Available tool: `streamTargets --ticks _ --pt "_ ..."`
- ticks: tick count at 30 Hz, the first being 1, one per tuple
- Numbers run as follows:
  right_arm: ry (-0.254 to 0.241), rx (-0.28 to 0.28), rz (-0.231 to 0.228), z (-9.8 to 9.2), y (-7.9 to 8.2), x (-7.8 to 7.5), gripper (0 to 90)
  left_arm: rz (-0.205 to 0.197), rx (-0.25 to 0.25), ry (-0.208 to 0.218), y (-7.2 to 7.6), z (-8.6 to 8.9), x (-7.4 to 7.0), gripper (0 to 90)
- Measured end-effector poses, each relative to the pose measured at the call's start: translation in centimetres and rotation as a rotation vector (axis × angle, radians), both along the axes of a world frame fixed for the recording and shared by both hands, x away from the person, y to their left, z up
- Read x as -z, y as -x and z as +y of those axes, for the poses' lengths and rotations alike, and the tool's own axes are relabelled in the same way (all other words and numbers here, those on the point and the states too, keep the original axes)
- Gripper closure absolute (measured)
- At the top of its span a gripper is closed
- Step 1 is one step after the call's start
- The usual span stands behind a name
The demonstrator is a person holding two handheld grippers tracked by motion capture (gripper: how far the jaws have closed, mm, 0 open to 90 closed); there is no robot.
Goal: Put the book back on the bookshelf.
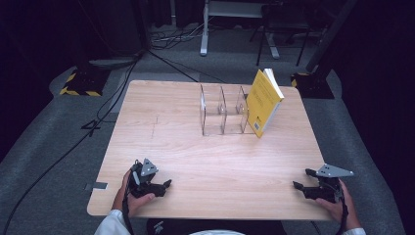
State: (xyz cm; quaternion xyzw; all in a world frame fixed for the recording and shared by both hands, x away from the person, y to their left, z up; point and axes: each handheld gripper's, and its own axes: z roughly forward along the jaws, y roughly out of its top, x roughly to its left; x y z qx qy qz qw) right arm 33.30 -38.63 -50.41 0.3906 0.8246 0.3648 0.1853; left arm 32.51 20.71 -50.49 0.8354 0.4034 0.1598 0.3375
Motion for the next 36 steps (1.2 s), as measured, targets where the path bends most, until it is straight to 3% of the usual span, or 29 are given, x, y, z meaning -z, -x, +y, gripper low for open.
streamTargets --ticks 36 --pt "0.001 0.010 -0.002 0.05 0.03 0.02 21.5 0.004 -0.001 0.001 -0.23 -0.05 -0.01 15.4"
